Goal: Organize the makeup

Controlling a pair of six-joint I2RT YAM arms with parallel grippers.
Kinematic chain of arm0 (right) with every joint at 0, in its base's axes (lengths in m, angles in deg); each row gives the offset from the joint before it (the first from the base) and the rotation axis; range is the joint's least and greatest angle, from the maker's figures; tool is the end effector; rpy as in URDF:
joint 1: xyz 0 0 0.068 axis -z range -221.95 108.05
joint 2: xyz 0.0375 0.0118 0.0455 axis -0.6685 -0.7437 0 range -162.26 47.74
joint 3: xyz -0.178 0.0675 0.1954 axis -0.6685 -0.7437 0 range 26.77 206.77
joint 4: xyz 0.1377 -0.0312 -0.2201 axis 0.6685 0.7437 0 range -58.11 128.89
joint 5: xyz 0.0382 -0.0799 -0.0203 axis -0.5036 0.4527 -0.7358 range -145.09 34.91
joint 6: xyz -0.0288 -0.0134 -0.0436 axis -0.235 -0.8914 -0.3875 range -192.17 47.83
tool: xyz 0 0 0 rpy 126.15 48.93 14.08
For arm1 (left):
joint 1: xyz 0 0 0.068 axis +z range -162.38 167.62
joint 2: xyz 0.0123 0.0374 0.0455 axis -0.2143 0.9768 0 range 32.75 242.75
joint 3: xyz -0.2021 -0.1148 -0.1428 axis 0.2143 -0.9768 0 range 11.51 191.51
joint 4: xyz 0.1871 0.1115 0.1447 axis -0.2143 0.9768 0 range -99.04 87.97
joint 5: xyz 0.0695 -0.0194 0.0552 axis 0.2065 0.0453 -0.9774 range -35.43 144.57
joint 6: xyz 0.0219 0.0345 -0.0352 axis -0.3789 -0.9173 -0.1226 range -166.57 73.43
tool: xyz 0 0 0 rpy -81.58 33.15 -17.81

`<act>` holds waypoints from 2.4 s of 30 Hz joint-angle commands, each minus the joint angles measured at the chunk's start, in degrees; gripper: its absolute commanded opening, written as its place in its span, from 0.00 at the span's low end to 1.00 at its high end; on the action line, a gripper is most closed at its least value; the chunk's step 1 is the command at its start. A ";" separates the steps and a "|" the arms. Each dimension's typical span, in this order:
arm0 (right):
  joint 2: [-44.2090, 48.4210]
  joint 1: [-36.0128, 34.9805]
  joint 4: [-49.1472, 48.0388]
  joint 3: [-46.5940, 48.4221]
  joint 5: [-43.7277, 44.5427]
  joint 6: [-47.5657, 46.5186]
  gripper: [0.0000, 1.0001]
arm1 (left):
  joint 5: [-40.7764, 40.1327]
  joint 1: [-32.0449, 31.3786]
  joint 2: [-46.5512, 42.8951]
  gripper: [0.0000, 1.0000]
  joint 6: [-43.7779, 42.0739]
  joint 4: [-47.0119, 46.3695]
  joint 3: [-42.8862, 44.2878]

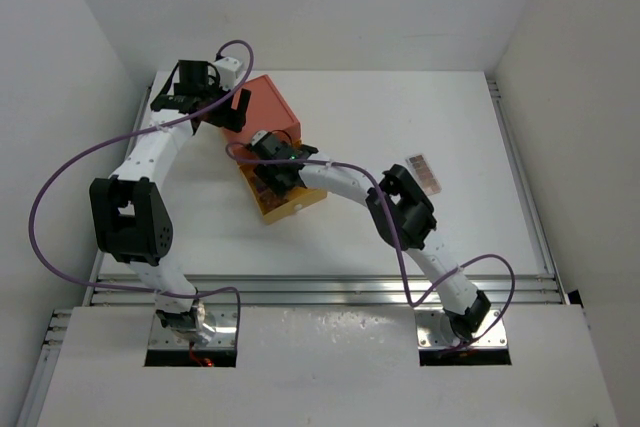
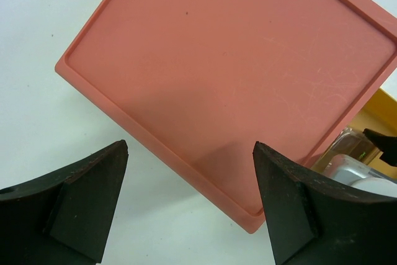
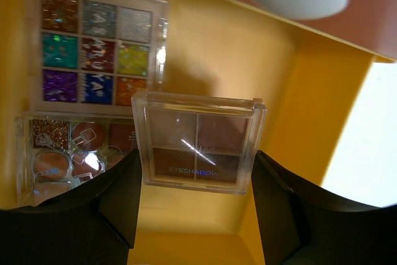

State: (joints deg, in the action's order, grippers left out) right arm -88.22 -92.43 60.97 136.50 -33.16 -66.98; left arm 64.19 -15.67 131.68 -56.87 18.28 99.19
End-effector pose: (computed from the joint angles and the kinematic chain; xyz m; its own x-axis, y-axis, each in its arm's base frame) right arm 0.3392 0.3903 0.1545 -0.5737 -0.5634 -0.5945 -0.5306 0.8086 -0.2543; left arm 0.3973 -0.0288 0.3173 -0.5788 0.2099 -0.7880 0.2954 0.9546 0.0373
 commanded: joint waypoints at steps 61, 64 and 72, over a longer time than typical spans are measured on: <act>24.01 34.72 23.56 -11.82 -17.99 -3.76 1.00 | 0.39 0.56 -2.26 0.88 -0.77 -1.03 0.04; 18.65 38.95 26.18 -9.73 -14.82 -6.49 1.00 | 0.39 0.56 -2.26 0.88 -1.30 -0.50 0.04; 12.48 47.31 23.30 -12.16 -17.01 -5.63 1.00 | -0.14 0.56 -2.26 0.88 -1.30 -0.50 0.04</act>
State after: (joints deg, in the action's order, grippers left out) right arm -77.73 -46.83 84.66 124.35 -49.48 -71.81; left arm 64.15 -15.67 131.68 -57.99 18.52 99.19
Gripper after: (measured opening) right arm 0.997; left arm 0.879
